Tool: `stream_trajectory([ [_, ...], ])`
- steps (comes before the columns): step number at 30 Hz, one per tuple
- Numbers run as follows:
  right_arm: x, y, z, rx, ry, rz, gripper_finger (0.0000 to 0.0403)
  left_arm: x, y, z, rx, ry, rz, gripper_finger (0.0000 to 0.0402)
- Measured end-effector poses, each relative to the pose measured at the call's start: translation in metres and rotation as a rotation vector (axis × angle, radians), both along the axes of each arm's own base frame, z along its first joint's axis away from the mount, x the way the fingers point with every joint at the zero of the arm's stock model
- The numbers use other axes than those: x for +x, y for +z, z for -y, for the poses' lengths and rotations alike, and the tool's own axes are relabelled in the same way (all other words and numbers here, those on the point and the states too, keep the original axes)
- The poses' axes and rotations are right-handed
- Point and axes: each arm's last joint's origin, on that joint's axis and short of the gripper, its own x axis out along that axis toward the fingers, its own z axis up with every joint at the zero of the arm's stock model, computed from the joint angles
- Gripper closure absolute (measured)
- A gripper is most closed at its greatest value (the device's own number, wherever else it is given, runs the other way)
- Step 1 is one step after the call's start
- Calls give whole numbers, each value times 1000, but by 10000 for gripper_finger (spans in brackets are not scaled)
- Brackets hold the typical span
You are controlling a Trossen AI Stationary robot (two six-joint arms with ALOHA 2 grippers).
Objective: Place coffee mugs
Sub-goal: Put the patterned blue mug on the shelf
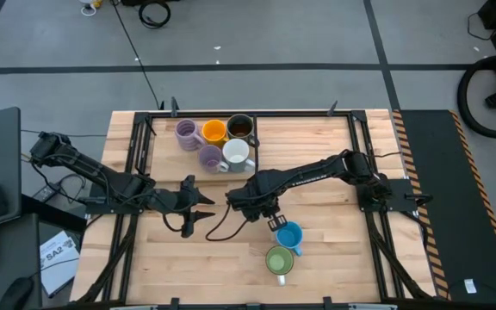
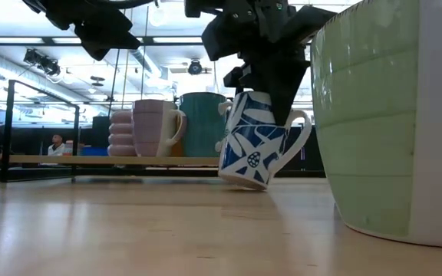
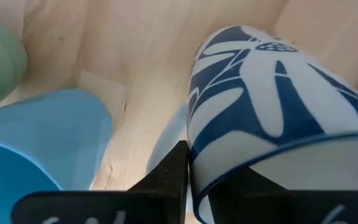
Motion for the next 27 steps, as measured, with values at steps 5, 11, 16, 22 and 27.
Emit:
stream_trajectory([
  [5, 1, 0, 0, 0, 0, 7, 342, 0, 0, 0, 0, 0, 0, 228],
  [11, 1, 0, 0, 18, -2, 6, 340, 0, 0, 0, 0, 0, 0, 228],
  [16, 1, 0, -2, 71, -3, 3, 337, 0, 0, 0, 0, 0, 0, 228],
  [22, 3, 0, -3, 114, -4, 14, 306, 0, 0, 0, 0, 0, 0, 228],
  [27, 4, 0, -4, 121, -10, 33, 270, 0, 0, 0, 0, 0, 0, 228],
])
